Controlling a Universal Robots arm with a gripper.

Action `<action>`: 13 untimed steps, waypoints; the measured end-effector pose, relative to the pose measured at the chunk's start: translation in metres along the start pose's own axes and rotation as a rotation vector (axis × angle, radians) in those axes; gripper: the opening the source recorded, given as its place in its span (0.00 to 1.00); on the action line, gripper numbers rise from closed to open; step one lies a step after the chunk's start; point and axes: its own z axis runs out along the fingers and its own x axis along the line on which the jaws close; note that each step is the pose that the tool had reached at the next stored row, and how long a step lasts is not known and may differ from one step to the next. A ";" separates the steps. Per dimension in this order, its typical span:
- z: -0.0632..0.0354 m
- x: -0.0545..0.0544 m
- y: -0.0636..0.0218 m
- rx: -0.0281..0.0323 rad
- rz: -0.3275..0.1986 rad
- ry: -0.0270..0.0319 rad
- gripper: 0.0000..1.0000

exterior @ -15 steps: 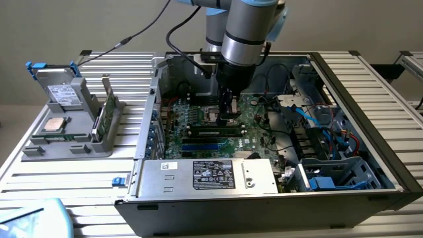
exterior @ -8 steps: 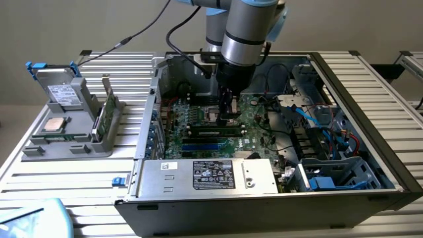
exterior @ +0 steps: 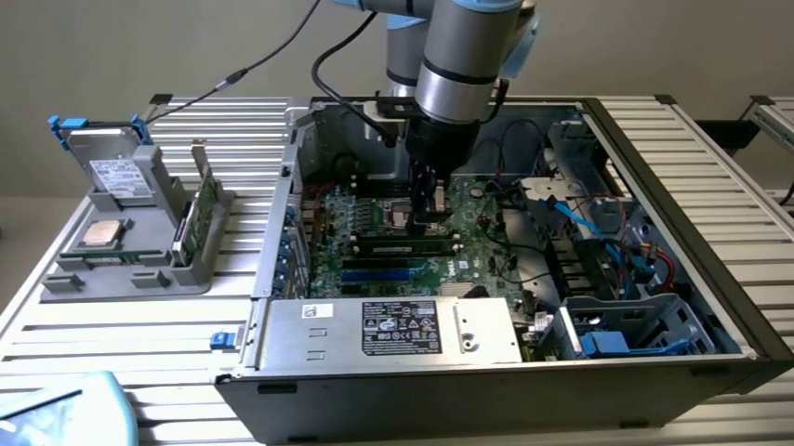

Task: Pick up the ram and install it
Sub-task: 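Press down the ram until it locks into place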

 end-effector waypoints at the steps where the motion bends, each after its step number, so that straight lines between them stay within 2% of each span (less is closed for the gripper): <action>1: 0.0000 0.000 0.0000 0.0000 0.000 0.0001 0.10; 4: -0.0001 -0.001 0.0000 -0.0020 0.032 -0.0045 0.10; 13: 0.0002 -0.001 -0.0001 -0.0112 0.185 -0.0272 0.10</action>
